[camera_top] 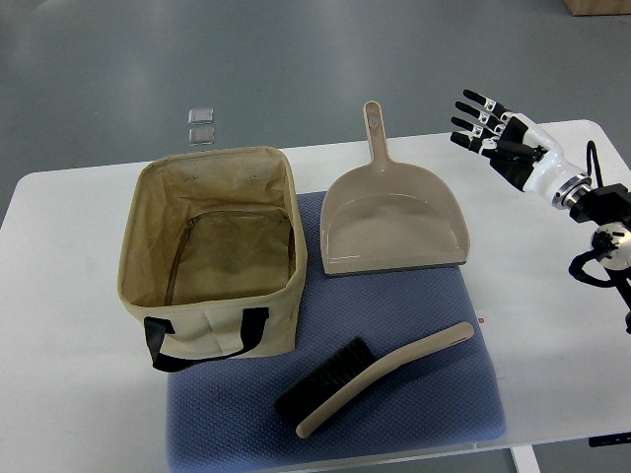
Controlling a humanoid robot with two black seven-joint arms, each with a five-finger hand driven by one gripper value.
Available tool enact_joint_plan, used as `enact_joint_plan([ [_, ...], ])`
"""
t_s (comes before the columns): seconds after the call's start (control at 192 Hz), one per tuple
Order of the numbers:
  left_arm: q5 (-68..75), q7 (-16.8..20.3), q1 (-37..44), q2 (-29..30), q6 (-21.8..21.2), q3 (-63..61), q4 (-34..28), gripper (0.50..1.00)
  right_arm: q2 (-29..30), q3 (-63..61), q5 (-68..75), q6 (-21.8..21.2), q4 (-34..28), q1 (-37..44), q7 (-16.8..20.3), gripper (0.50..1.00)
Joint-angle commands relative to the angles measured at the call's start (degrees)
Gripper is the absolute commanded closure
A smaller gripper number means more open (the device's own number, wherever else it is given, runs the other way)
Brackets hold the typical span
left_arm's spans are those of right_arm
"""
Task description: Put pink broom in yellow bag with right hand
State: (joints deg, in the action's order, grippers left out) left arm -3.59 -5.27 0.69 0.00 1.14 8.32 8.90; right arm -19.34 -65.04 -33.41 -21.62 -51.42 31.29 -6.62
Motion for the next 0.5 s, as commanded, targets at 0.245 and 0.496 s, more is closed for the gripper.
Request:
enact_joint_plan([
  [0.245, 0.1, 0.0, 0.0, 0.0, 0.2, 0.3, -0.3, 0.500, 0.2, 0.1, 0.0, -0.1, 0.0, -0.2, -0.1, 0.558],
  [0.496, 0.1, 0.0, 0.0, 0.0, -0.1, 0.2, -0.2, 0.500, 0.2, 0.1, 0.0, -0.4, 0.0, -0.3, -0.1, 0.558],
])
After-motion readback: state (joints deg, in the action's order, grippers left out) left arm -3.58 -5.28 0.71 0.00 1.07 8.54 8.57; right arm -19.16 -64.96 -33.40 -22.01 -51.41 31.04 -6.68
